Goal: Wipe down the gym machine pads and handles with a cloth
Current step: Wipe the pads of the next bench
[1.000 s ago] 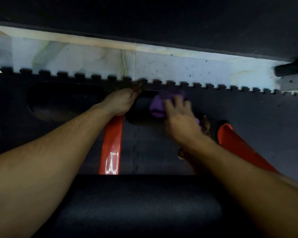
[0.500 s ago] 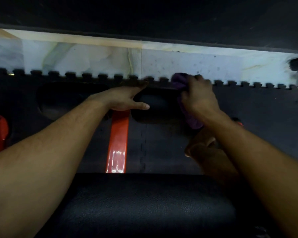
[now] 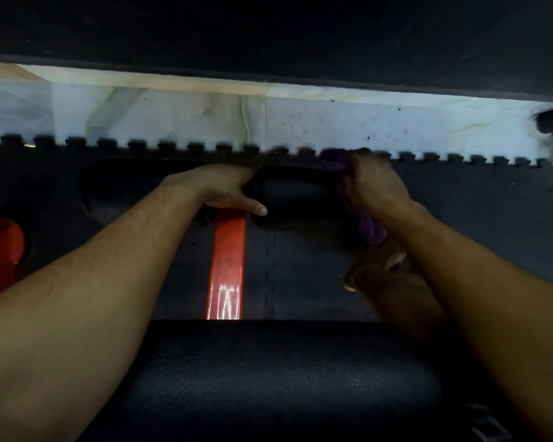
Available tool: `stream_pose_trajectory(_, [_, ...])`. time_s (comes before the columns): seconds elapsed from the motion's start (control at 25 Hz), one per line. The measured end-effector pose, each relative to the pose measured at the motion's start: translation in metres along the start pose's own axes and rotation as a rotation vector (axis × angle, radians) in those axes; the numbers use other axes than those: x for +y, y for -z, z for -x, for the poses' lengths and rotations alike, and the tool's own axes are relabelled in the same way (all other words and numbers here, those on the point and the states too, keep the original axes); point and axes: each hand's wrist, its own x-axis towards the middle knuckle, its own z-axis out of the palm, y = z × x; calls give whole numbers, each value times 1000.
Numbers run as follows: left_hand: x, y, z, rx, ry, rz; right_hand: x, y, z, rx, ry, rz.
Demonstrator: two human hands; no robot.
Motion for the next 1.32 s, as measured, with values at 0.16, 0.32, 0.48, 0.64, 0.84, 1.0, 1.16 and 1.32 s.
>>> stream_pose_trajectory(0.16, [1, -3, -3, -38, 18, 118, -66, -14, 1, -8, 208, -60])
stream_pose_trajectory(0.32, [4, -3, -5, -53, 9, 161, -58, -26, 12, -44, 284, 161])
stream_pose_trajectory(0.48, [1, 1, -1, -52, 28, 14, 28, 9, 0, -136, -145, -77])
stream_pose_trajectory(0.64, [-1, 10, -1, 24, -23, 175, 34, 20, -3, 39, -154, -179])
stream_pose_trajectory(0.84, [-3, 7, -9, 113, -41, 228, -54, 2, 22, 105, 307, -98])
stream_pose_trajectory(1.0, [0, -1, -8, 101, -31, 187, -65, -46, 40, -96, 499, 151])
stream_pose_trajectory(1.16, [8, -4, -7, 151, 22, 175, -8, -23, 24, -51, 326, 169])
stream_pose_trajectory(1.32, [15, -1, -6, 165, -128, 199, 16, -6, 25, 126, 91, -66])
